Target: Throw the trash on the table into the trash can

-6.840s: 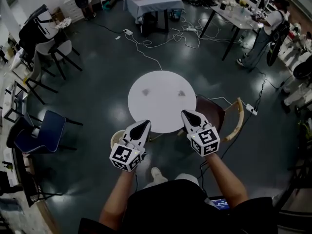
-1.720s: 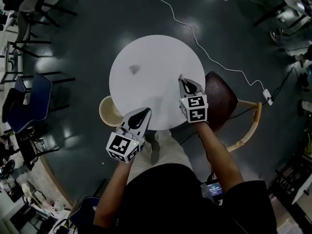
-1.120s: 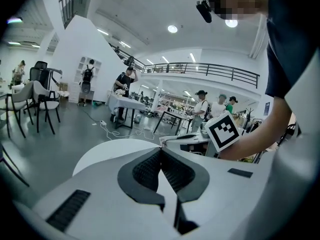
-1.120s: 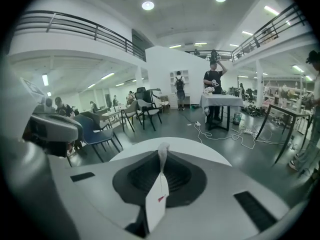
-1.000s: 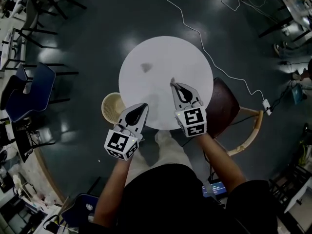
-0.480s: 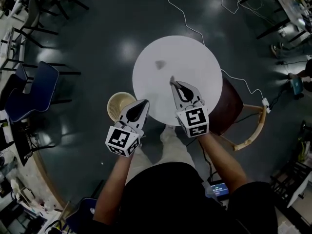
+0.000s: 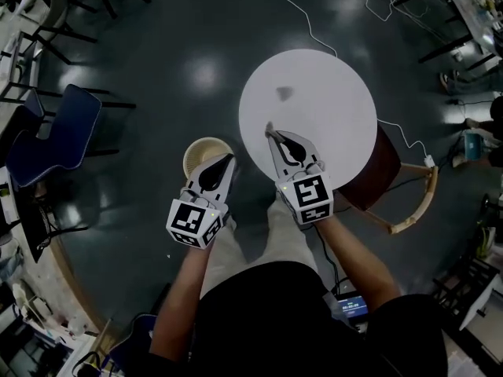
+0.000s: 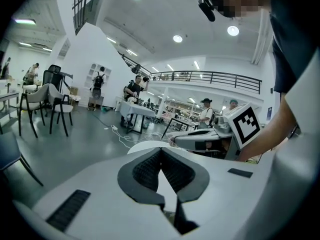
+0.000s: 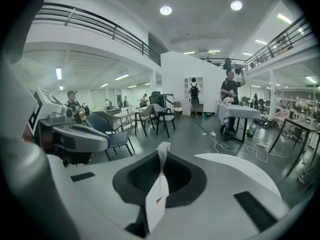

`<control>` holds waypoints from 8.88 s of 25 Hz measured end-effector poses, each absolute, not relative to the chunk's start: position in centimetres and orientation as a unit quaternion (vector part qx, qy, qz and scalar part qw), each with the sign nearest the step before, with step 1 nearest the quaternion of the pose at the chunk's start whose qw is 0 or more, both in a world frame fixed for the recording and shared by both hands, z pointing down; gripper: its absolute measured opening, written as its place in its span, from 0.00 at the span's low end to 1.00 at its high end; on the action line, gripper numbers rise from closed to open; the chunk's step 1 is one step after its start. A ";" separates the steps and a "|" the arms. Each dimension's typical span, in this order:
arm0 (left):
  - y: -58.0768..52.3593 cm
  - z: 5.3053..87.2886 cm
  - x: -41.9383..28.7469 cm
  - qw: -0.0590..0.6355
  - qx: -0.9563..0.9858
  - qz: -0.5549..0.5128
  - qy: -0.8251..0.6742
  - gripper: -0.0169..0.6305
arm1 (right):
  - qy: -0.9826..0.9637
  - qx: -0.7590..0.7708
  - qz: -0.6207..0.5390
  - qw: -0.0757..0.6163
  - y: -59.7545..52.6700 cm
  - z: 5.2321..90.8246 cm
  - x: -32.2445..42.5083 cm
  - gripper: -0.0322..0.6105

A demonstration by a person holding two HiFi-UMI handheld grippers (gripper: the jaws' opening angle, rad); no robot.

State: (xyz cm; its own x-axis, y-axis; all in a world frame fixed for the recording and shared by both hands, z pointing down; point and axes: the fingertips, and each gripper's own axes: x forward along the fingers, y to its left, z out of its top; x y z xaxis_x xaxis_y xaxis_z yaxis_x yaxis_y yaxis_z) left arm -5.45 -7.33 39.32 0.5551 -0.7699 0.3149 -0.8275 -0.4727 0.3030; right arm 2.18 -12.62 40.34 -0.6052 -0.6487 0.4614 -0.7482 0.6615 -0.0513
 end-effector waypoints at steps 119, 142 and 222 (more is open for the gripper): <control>0.7 59.0 -26.9 0.300 0.797 0.124 -0.508 0.05 | -0.897 0.232 0.219 0.308 -2.5 62.3 -22.6 0.09; -4.5 49.4 -15.8 0.263 0.824 0.109 -0.490 0.05 | -0.891 0.319 0.194 0.258 -9.0 51.6 -8.0 0.09; -12.7 53.8 -6.6 0.252 0.818 0.103 -0.506 0.05 | -0.854 0.375 0.173 0.317 -23.9 58.7 0.6 0.21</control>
